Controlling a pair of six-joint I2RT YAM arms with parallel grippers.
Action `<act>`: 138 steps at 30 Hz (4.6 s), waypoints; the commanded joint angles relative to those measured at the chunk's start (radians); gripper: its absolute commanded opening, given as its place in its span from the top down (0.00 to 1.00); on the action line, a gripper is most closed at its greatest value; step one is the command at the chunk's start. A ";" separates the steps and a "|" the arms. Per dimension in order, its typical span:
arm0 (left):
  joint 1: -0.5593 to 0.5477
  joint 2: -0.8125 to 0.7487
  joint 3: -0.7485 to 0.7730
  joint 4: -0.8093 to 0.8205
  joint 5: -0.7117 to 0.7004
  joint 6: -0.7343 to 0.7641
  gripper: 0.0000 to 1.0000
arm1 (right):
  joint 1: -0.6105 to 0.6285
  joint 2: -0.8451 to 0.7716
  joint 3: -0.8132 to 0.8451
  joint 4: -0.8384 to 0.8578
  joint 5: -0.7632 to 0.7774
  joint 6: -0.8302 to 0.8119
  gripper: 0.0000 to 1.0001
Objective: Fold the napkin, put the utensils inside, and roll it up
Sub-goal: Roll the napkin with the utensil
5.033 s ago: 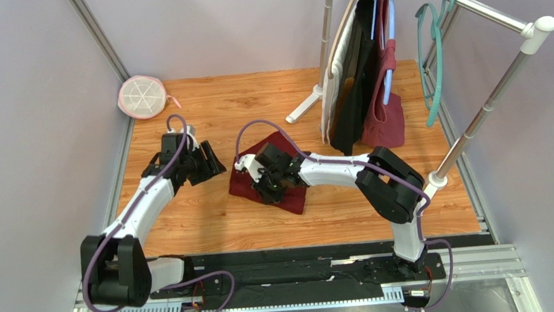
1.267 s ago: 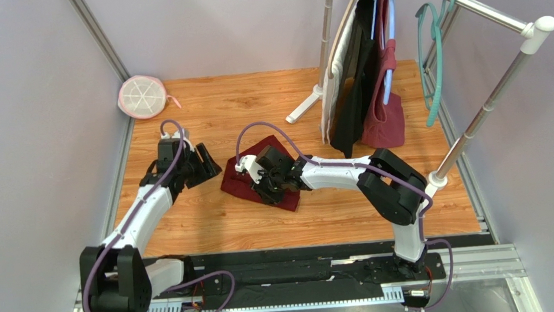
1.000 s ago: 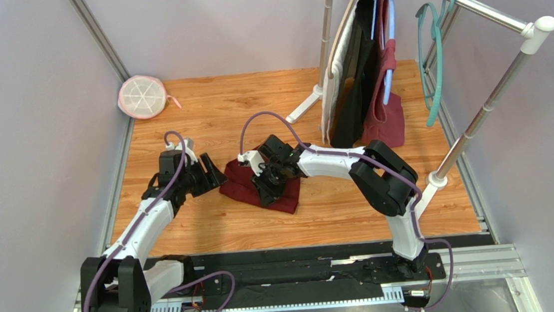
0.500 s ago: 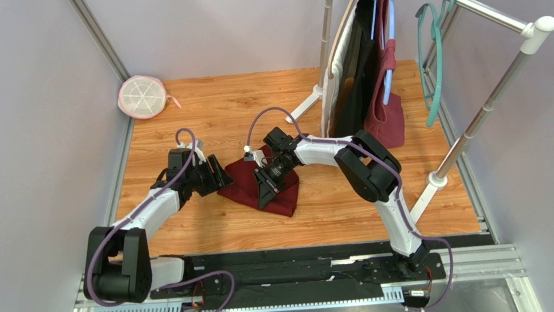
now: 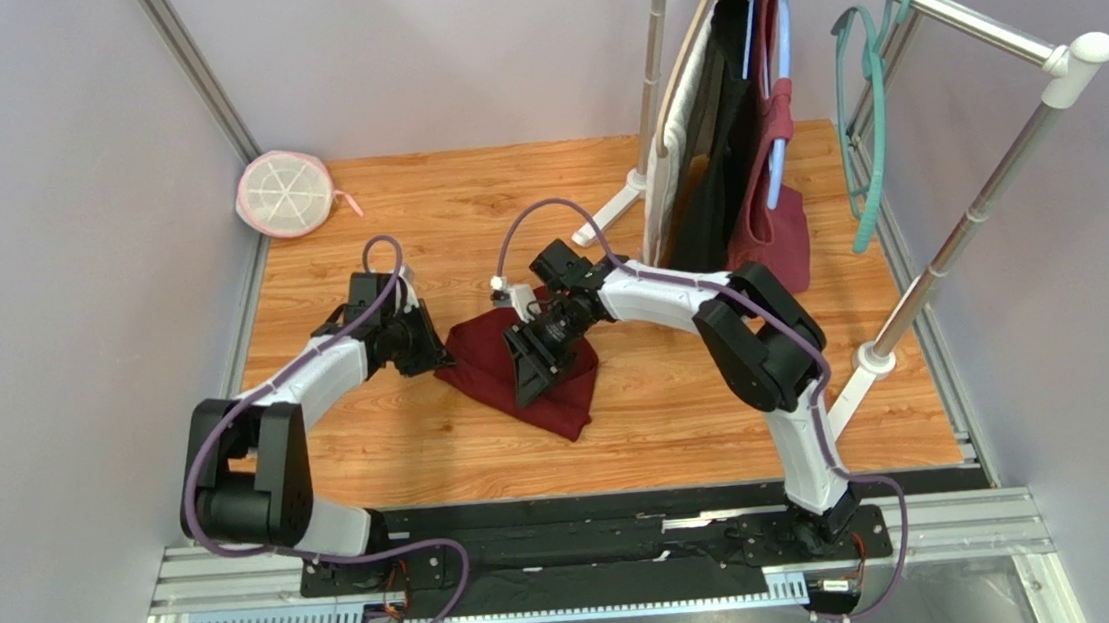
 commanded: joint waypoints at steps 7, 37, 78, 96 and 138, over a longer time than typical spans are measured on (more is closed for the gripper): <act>0.002 0.129 0.140 -0.101 -0.011 0.037 1.00 | 0.138 -0.289 -0.102 0.126 0.573 -0.098 0.44; 0.027 0.183 0.177 -0.075 0.081 0.035 1.00 | 0.402 -0.130 -0.250 0.397 1.071 -0.272 0.53; 0.039 0.056 0.062 0.102 0.047 0.015 0.32 | -0.081 0.223 0.052 0.102 -0.095 0.179 0.98; 0.038 0.149 0.086 0.145 0.090 -0.059 0.89 | -0.081 0.225 0.086 0.088 -0.096 0.177 0.92; 0.041 0.263 0.259 -0.085 0.099 0.009 1.00 | 0.375 -0.194 -0.300 0.472 1.143 -0.243 0.41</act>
